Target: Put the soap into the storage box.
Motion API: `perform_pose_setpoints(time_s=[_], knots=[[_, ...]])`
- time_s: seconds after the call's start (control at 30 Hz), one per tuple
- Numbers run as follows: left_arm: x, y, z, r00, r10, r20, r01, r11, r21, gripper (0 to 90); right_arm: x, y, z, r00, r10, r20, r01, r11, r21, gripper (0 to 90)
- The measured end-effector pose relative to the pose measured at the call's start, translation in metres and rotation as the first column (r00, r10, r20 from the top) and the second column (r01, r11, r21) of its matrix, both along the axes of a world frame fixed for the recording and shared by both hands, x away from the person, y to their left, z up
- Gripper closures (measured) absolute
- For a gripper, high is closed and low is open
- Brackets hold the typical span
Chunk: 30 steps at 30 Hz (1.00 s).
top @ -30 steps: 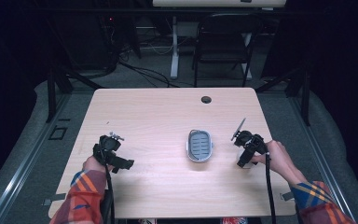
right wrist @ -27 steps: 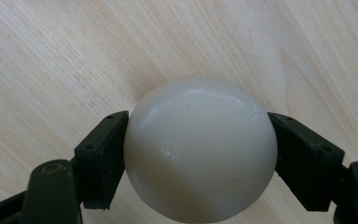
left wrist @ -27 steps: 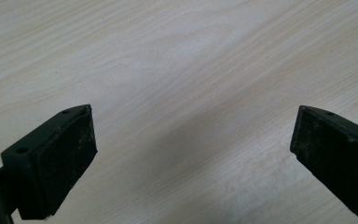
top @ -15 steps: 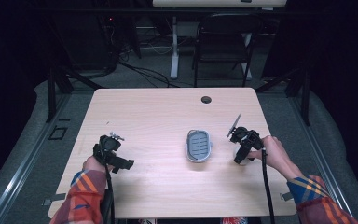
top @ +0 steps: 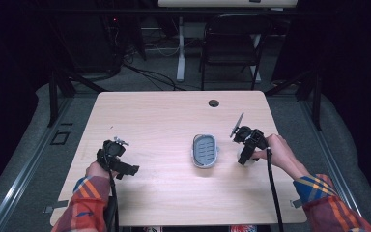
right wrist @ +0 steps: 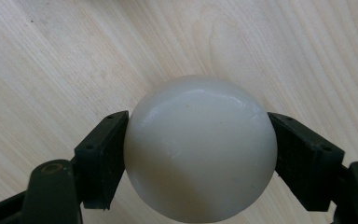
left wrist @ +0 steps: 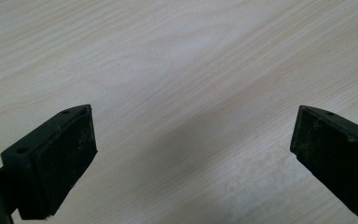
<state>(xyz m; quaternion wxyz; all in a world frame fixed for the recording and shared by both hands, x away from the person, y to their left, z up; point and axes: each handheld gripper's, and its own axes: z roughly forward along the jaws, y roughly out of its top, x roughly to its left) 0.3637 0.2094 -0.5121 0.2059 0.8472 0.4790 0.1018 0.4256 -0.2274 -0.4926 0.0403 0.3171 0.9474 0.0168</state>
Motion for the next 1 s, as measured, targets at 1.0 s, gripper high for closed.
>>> perform_pose_setpoints(time_s=[1.0], knots=[[0.002, -0.002, -0.001, 0.9999, -0.014, -0.006, 0.014, 0.9999, 0.003, 0.1, 0.012, 0.03, 0.032, 0.9977, 0.05, 0.047, -0.051, 0.998, 0.024, 24.0]])
